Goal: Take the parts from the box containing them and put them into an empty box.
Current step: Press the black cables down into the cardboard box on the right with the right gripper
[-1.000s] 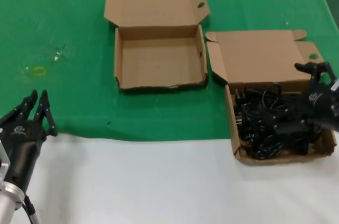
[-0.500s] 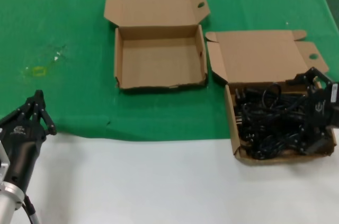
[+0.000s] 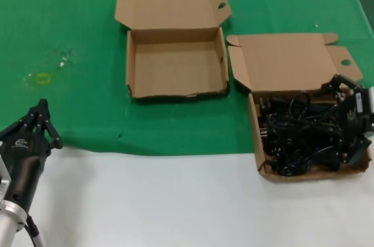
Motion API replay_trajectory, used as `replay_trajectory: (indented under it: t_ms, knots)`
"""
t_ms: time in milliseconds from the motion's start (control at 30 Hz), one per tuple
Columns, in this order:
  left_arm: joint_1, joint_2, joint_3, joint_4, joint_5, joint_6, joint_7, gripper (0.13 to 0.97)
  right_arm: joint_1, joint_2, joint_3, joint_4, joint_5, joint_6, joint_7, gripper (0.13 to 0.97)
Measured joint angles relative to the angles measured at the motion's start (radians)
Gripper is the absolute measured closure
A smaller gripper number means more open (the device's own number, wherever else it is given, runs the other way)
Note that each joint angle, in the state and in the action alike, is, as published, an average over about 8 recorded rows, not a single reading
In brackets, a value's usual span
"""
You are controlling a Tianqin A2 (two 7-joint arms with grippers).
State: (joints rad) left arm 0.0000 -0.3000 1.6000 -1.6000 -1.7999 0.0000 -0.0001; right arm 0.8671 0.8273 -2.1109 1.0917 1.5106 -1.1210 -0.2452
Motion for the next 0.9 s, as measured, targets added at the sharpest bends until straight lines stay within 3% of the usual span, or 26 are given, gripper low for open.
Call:
replay_trajectory:
  t_ms: [567, 900]
  knots:
    - [0.000, 0.000, 0.000, 0.000, 0.000, 0.000, 0.000, 0.953, 0.121, -0.124, -0.016, -0.216, -0.095, -0.010, -0.117, 0.156]
    - [0.000, 0.000, 0.000, 0.000, 0.000, 0.000, 0.000, 0.953, 0.140, -0.147, -0.009, -0.259, -0.111, -0.007, -0.130, 0.276]
